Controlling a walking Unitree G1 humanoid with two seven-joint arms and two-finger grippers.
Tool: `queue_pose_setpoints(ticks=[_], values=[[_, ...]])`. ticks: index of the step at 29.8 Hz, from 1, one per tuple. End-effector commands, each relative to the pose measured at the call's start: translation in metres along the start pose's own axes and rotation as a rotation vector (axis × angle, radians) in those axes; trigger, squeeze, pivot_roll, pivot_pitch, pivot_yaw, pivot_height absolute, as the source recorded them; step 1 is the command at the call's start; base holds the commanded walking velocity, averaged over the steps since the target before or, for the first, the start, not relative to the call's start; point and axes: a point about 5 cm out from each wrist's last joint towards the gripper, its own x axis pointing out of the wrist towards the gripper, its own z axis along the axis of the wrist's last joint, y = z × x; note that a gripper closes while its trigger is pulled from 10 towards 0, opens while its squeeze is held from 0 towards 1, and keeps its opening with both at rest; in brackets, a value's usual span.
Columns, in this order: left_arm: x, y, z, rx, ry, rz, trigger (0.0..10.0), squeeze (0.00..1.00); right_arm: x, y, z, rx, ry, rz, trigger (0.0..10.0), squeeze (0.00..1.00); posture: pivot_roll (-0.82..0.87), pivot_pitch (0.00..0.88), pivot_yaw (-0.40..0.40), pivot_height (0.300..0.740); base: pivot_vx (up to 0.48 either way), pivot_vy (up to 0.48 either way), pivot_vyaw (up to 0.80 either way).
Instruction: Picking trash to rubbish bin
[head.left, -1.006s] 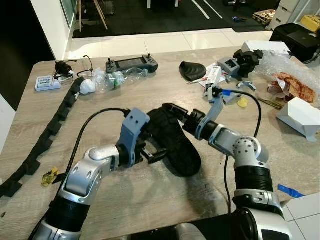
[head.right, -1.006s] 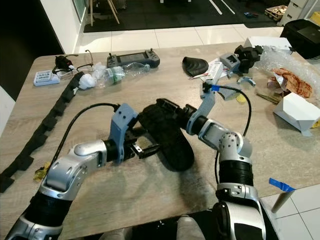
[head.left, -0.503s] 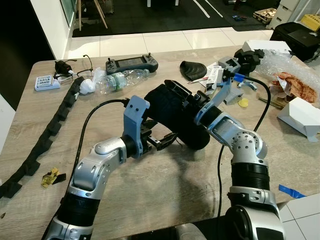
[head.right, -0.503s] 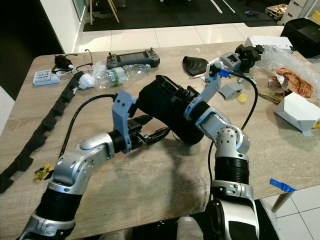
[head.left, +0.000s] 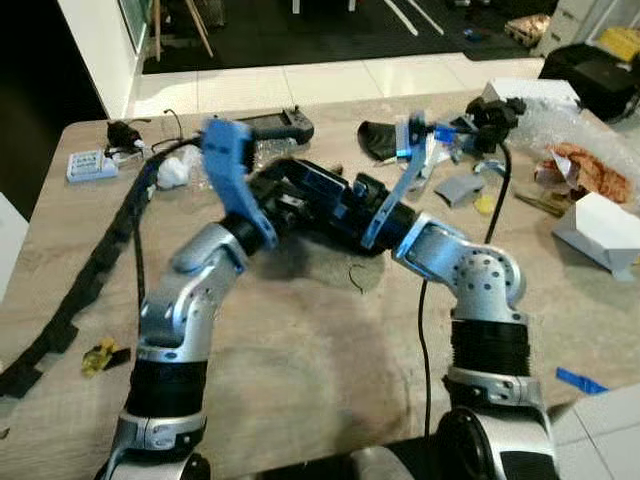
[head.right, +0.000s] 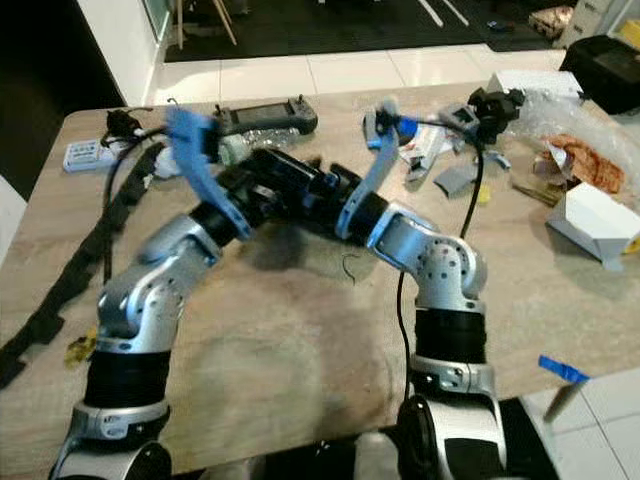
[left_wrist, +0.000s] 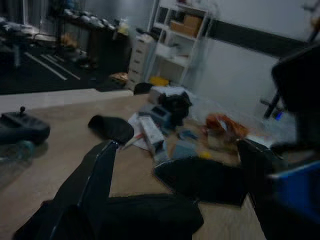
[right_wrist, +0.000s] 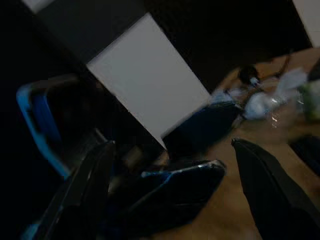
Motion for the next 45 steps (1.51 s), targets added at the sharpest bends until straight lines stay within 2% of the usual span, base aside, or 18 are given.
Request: queue_pose_setpoints(ticks=[1,7,9,10,12,13,14,16,21,26,28,30,34,36,37,42,43,45], values=[[-0.005,-0.004,-0.009,0.028,0.051,-0.048,10.0,0.0,-0.005,-0.004,-0.014,-0.017,0.068,-0.03,10.0,0.0,-0.06,0.066,-0.005,0.74,0.0,0.0,0.0],[-0.005,0.011,-0.012,0.029,0.036,0.101,10.0,0.0,-0.005,-0.005,-0.007,0.011,0.008,-0.037,10.0,0.0,-0.06,0.065,-0.007,0.74,0.0,0.0,0.0],[-0.004,0.026,-0.015,0.094,0.068,0.237,10.0,0.0,-0.006,-0.001,0.002,-0.017,-0.042,-0.01,10.0,0.0,-0.06,0.064,-0.007,0.74,0.0,0.0,0.0],[-0.004,0.026,-0.015,0.094,0.068,0.237,10.0,0.0,-0.006,-0.001,0.002,-0.017,-0.042,-0.01,10.0,0.0,-0.06,0.064,-0.007,0.74,0.0,0.0,0.0],[-0.005,0.039,-0.02,0.245,0.137,0.334,10.0,0.0,-0.007,0.006,0.015,-0.007,-0.128,0.052,10.0,0.0,-0.06,0.064,-0.007,0.74,0.0,0.0,0.0],[-0.005,0.039,-0.02,0.245,0.137,0.334,10.0,0.0,-0.007,0.006,0.015,-0.007,-0.128,0.052,10.0,0.0,-0.06,0.064,-0.007,0.74,0.0,0.0,0.0],[-0.008,0.047,-0.021,0.349,0.169,0.394,10.0,0.0,-0.009,0.012,0.023,-0.034,-0.173,0.102,10.0,0.0,-0.06,0.064,-0.007,0.74,0.0,0.0,0.0],[-0.009,0.052,-0.02,0.399,0.173,0.43,10.0,0.0,-0.011,0.016,0.026,-0.071,-0.185,0.132,10.0,0.0,-0.06,0.064,-0.007,0.74,0.0,0.0,0.0],[-0.013,0.053,-0.024,0.328,0.156,0.454,10.0,0.0,-0.016,0.011,0.037,-0.115,-0.289,0.082,10.0,0.0,-0.06,0.064,-0.007,0.74,0.0,0.0,0.0],[-0.017,0.062,-0.025,0.334,0.159,0.548,10.0,0.0,-0.02,0.003,0.044,-0.218,-0.275,-0.036,10.0,0.0,-0.06,0.077,-0.006,0.74,0.0,0.0,0.0],[-0.021,0.069,-0.025,0.391,0.187,0.593,10.0,0.0,-0.022,-0.016,0.049,-0.417,-0.182,-0.262,10.0,0.0,-0.06,0.075,-0.002,0.74,0.0,0.0,0.0],[-0.025,0.076,-0.025,0.407,0.19,0.639,10.0,0.0,-0.028,-0.027,0.053,-0.556,-0.136,-0.372,10.0,0.0,-0.06,0.075,-0.002,0.74,0.0,0.0,0.0],[-0.027,0.078,-0.025,0.377,0.173,0.649,10.0,0.0,-0.036,-0.037,0.054,-0.555,-0.133,-0.395,10.0,0.0,-0.06,0.075,-0.002,0.74,0.0,0.0,0.0],[-0.025,0.072,-0.026,0.338,0.156,0.56,10.0,0.0,-0.039,-0.041,0.044,-0.558,-0.05,-0.379,10.0,0.0,-0.06,0.075,-0.002,0.74,0.0,0.0,0.0],[-0.024,0.068,-0.028,0.329,0.161,0.514,10.0,0.0,-0.04,-0.042,0.04,-0.561,-0.024,-0.38,10.0,0.93,-0.06,0.075,-0.002,0.74,0.0,0.0,0.0],[-0.023,0.064,-0.03,0.32,0.171,0.458,10.0,0.0,-0.041,-0.045,0.036,-0.564,0.001,-0.384,10.0,0.93,-0.06,0.075,-0.002,0.74,0.0,0.0,0.0],[-0.023,0.061,-0.031,0.312,0.168,0.43,10.0,0.0,-0.041,-0.048,0.032,-0.572,0.023,-0.38,10.0,1.0,-0.06,0.075,-0.004,0.74,0.0,0.0,0.0],[-0.023,0.051,-0.034,0.281,0.166,0.316,10.0,0.0,-0.045,-0.059,0.02,-0.607,0.091,-0.396,10.0,1.0,-0.06,0.075,-0.003,0.74,0.0,0.0,0.0]])
